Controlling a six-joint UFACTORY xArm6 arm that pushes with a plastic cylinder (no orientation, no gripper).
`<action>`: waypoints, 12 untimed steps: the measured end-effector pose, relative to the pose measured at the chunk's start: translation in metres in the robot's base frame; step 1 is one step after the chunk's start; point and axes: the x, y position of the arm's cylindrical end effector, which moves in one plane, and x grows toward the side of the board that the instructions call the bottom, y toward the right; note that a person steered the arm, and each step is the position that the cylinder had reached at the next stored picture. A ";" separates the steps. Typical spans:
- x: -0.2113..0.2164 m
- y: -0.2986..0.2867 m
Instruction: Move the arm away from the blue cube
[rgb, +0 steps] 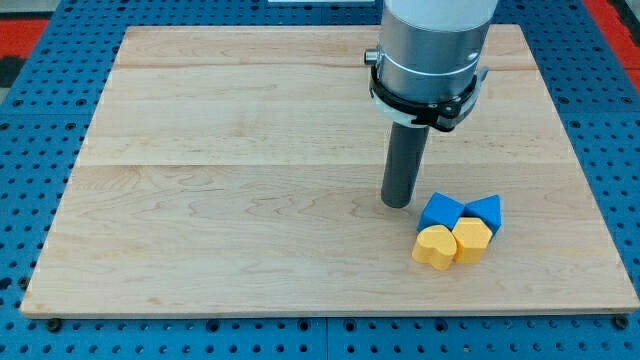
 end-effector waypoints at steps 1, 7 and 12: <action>-0.029 0.001; -0.055 0.128; -0.194 0.175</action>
